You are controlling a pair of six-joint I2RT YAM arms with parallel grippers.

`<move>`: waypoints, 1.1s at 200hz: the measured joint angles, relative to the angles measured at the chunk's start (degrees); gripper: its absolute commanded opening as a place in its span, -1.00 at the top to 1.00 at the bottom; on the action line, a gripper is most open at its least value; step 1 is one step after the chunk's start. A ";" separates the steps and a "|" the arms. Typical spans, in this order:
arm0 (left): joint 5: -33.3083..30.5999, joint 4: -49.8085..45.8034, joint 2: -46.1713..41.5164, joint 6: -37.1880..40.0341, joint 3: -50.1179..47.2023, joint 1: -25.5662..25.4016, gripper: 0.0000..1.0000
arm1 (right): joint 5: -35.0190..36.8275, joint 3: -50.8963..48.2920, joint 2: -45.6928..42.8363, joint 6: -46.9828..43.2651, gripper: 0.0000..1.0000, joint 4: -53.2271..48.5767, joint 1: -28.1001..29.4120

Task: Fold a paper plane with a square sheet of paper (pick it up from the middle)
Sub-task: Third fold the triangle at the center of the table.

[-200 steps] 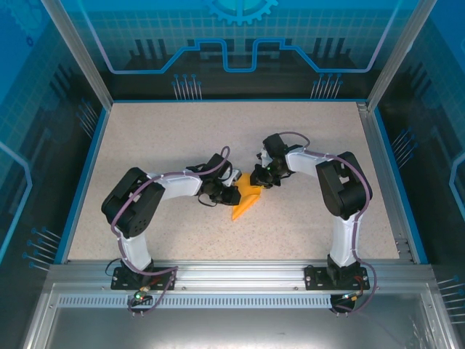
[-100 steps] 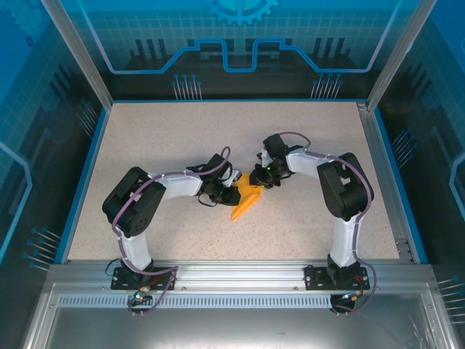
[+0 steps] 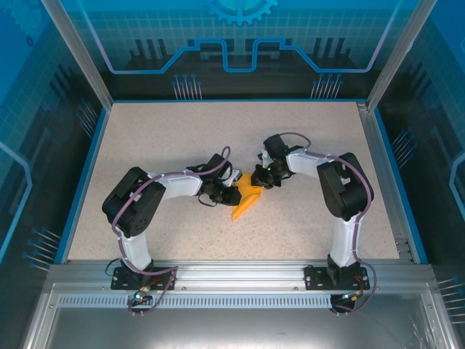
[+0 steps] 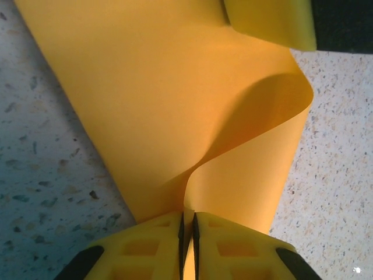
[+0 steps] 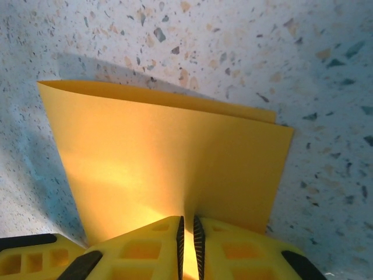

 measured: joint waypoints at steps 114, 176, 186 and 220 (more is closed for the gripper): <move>1.01 0.17 -0.57 -0.02 -0.04 0.00 0.71 | 0.24 0.00 0.04 -0.02 0.68 -0.02 0.00; 1.01 0.20 0.79 -0.04 0.02 0.15 0.72 | 0.20 0.00 0.04 0.00 0.65 0.00 0.00; 1.01 0.22 0.79 -0.07 0.02 0.15 0.72 | 0.15 0.00 0.04 0.00 0.64 0.02 0.00; 1.01 0.39 0.90 -0.07 0.02 0.15 0.73 | -0.09 -0.50 -0.81 0.13 0.58 0.46 0.00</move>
